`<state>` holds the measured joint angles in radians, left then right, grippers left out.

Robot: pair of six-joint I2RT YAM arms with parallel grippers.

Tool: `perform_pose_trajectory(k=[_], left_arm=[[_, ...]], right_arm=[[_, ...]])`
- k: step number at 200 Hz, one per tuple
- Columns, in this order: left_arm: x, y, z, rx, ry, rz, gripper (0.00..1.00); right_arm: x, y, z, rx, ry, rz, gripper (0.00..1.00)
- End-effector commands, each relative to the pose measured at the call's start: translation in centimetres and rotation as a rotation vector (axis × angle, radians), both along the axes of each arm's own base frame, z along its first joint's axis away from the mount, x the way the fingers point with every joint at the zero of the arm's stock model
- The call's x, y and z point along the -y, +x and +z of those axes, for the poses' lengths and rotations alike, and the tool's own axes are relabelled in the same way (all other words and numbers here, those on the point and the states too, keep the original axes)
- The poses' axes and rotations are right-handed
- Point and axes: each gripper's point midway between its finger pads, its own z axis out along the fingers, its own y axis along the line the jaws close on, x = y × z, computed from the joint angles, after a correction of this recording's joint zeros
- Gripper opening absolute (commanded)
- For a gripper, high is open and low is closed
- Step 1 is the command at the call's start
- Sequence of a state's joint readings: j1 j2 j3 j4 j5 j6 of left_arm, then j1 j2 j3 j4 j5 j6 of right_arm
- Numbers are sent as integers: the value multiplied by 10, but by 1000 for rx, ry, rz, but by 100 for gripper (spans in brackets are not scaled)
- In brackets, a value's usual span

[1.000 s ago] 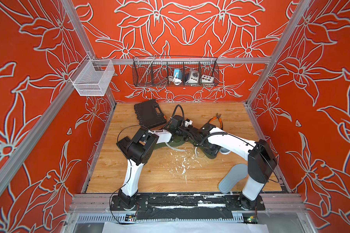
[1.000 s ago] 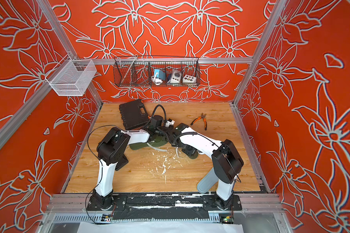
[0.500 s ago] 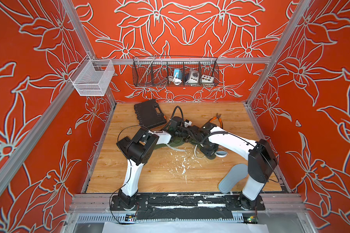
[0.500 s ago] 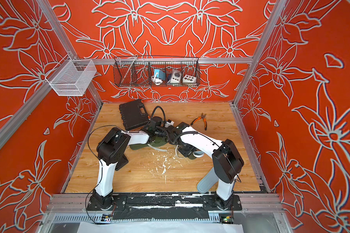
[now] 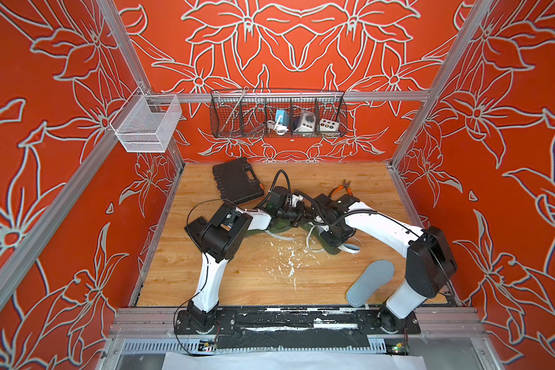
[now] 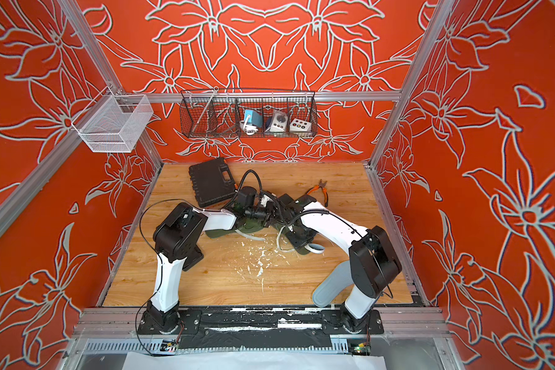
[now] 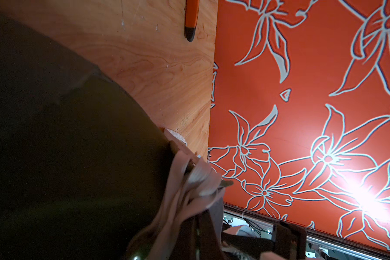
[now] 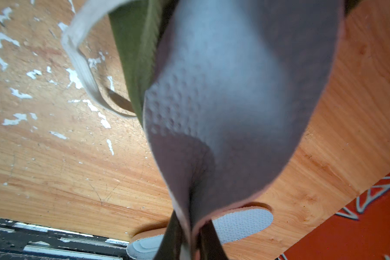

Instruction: Insert the insole into the shoe

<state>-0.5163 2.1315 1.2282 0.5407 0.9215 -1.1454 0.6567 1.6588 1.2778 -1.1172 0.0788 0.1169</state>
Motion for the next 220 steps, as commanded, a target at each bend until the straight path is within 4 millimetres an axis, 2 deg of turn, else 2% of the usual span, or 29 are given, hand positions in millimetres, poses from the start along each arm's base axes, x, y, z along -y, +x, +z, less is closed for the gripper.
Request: perform_pose_trajectory(k=[1, 30, 91, 133, 172, 220], left_arm=[[4, -8, 28, 59, -44, -44, 0], [4, -8, 34, 73, -44, -42, 0], [3, -9, 44, 103, -36, -57, 0], [3, -9, 51, 142, -16, -64, 0], [3, -10, 49, 144, 1, -61, 0], [4, -7, 51, 148, -9, -57, 0]], right_arm=[[-9, 3, 2, -9, 70, 16, 0], [-5, 4, 1, -51, 19, 29, 0], [3, -9, 5, -91, 37, 34, 0], [2, -9, 19, -110, 59, 61, 0], [-2, -9, 33, -143, 61, 75, 0], [10, -24, 33, -205, 6, 55, 0]])
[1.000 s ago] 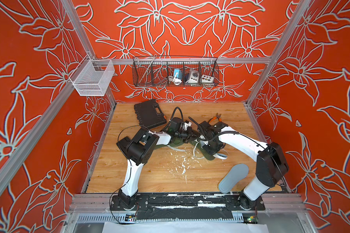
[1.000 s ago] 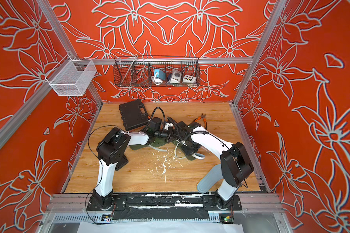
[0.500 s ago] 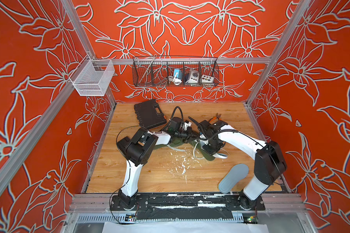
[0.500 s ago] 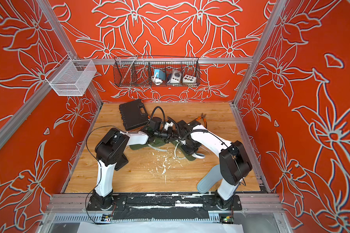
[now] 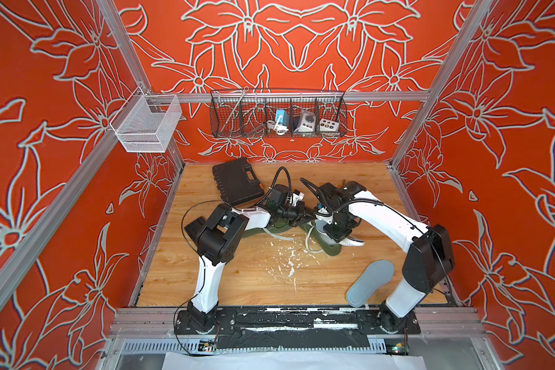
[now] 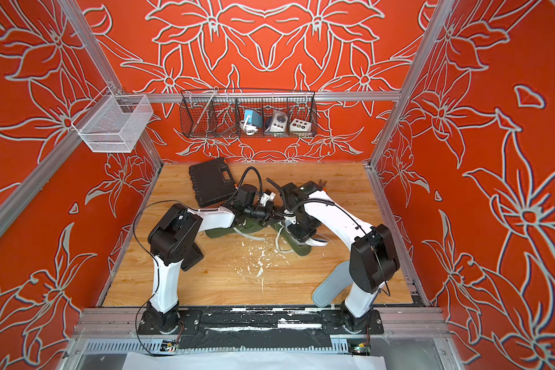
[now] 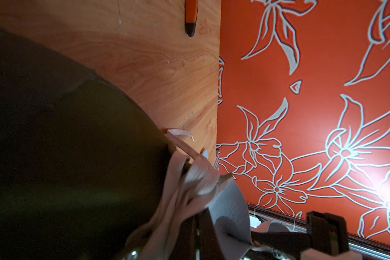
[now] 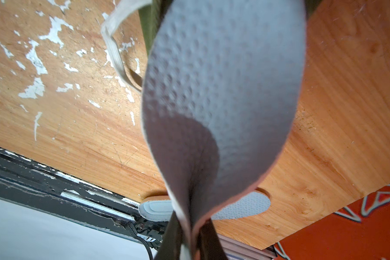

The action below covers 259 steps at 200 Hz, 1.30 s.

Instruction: Insert the insole into the shoe

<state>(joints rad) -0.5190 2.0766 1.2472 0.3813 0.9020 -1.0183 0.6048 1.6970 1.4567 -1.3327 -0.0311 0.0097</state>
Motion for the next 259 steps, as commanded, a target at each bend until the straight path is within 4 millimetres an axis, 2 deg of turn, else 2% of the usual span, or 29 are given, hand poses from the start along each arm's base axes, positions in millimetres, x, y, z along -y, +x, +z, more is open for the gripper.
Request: perform_pose_trajectory(k=[1, 52, 87, 103, 141, 191, 230, 259], left_arm=[[8, -2, 43, 94, -69, -39, 0], [8, -2, 41, 95, -60, -40, 0], [7, -2, 40, 100, -54, -39, 0], [7, -1, 40, 104, -53, -38, 0], [7, -3, 40, 113, -47, -44, 0], [7, -4, 39, 111, -51, -54, 0], [6, -6, 40, 121, -46, -60, 0], [7, -8, 40, 110, -61, -74, 0]], right_arm=[[10, -17, -1, -71, -39, 9, 0], [8, -29, -4, -130, -23, -24, 0], [-12, -34, 7, -150, 132, -97, 0], [-11, -33, 6, -156, 169, -149, 0], [-6, -26, 4, -165, 251, -247, 0], [9, -9, -7, -153, 131, -227, 0], [6, 7, -4, -124, 125, -232, 0], [3, 10, -6, -129, 130, -184, 0]])
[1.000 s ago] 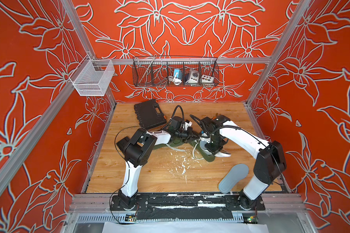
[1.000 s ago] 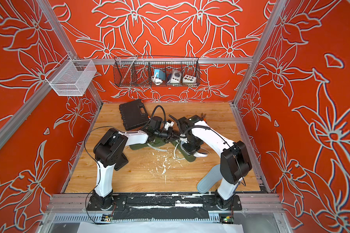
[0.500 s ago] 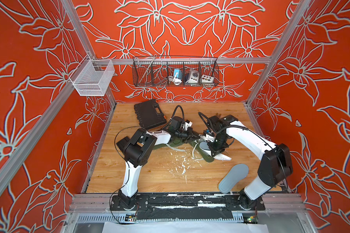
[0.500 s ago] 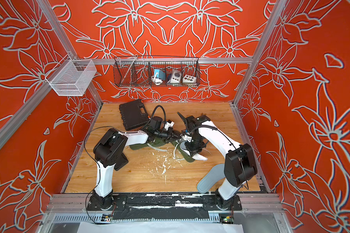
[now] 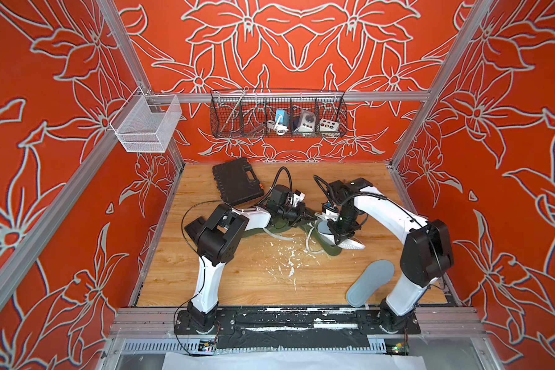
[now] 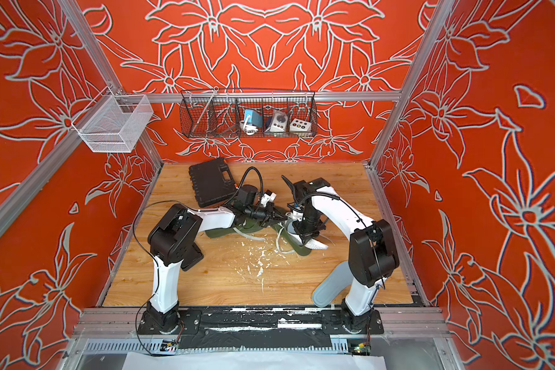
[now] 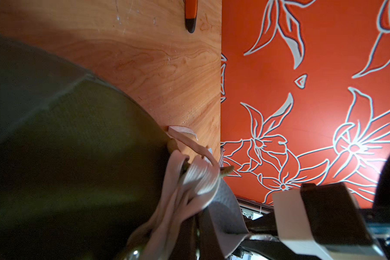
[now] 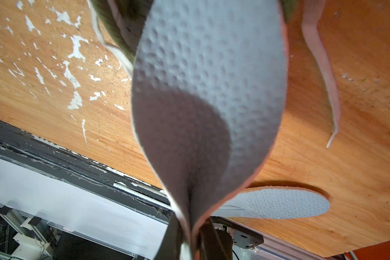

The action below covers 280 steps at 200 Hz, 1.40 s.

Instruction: Insert the insole into the shoe

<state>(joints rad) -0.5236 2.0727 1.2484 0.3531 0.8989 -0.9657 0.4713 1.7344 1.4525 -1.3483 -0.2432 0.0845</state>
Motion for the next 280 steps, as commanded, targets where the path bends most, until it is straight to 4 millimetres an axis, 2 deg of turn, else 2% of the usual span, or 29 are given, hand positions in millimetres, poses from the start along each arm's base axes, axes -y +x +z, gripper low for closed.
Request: perform_pose_trajectory(k=[1, 30, 73, 168, 237, 280], left_arm=[[7, -5, 43, 78, -78, -56, 0], [9, -4, 47, 70, -108, -63, 0], [13, -2, 56, 58, -159, -66, 0], [10, -1, 45, 35, -146, -58, 0], [9, -2, 40, 26, -137, -57, 0], [9, -2, 39, 25, -137, -56, 0]], right_arm=[[1, 11, 0, 30, -12, 49, 0], [4, 10, -5, 49, -31, 129, 0], [-7, 3, -9, 58, -12, 241, 0], [-16, -14, -6, 61, 77, 310, 0], [-18, -12, 5, 174, 127, 395, 0], [-26, -8, -1, 176, 157, 430, 0]])
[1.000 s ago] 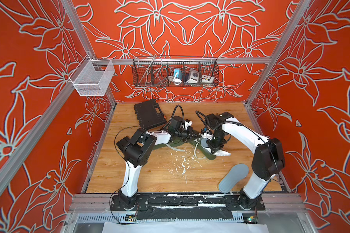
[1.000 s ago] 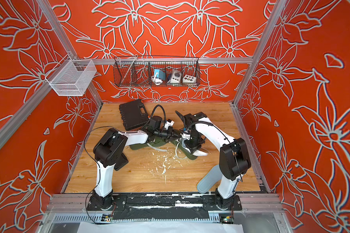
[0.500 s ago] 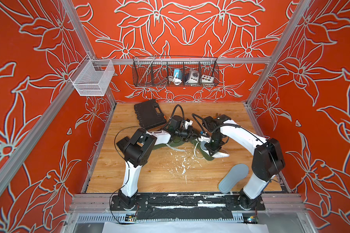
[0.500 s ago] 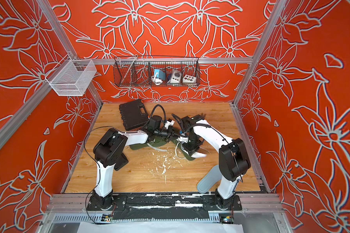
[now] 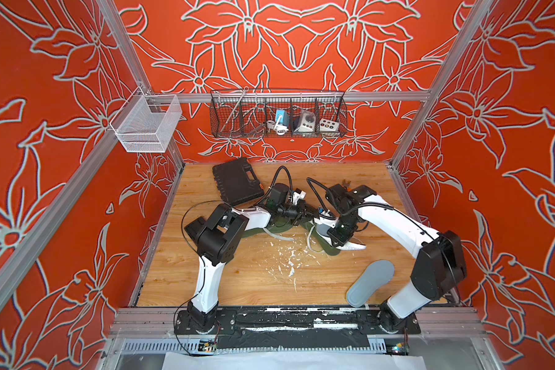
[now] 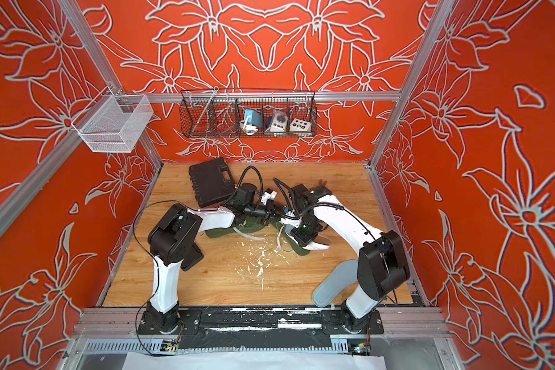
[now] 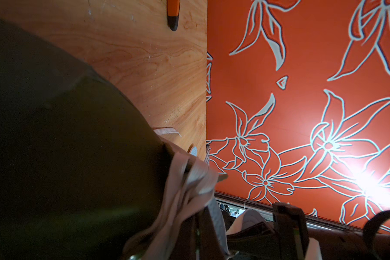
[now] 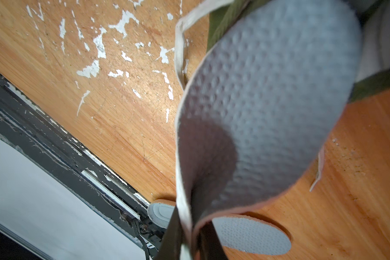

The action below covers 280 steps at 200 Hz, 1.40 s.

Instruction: Insert the insole into the shoe

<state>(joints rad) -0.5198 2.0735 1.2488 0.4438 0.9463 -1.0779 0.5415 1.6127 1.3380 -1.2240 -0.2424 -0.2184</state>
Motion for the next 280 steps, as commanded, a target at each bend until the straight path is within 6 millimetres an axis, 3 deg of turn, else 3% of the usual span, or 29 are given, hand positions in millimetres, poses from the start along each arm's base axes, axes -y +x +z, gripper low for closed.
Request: perform_pose_trajectory(k=[1, 31, 74, 147, 193, 217, 280], left_arm=[[4, -3, 22, 68, -67, -49, 0], [4, -4, 22, 66, -69, -49, 0], [1, -6, 21, 68, -67, -48, 0], [-3, -7, 26, 67, -83, -48, 0], [-4, -10, 21, 51, -92, -43, 0], [-4, -11, 19, 44, -93, -43, 0], [-2, -6, 12, 37, -93, -43, 0]], right_arm=[[-10, 4, -4, 17, 42, 64, 0], [-9, 9, -10, -4, 3, 51, 0], [13, 22, -11, 6, -88, -94, 0], [36, 25, -20, -12, -225, -162, 0], [9, 48, -19, -12, -129, -146, 0], [3, 54, -20, -18, -120, -143, 0], [-19, 40, -10, 2, 72, -22, 0]])
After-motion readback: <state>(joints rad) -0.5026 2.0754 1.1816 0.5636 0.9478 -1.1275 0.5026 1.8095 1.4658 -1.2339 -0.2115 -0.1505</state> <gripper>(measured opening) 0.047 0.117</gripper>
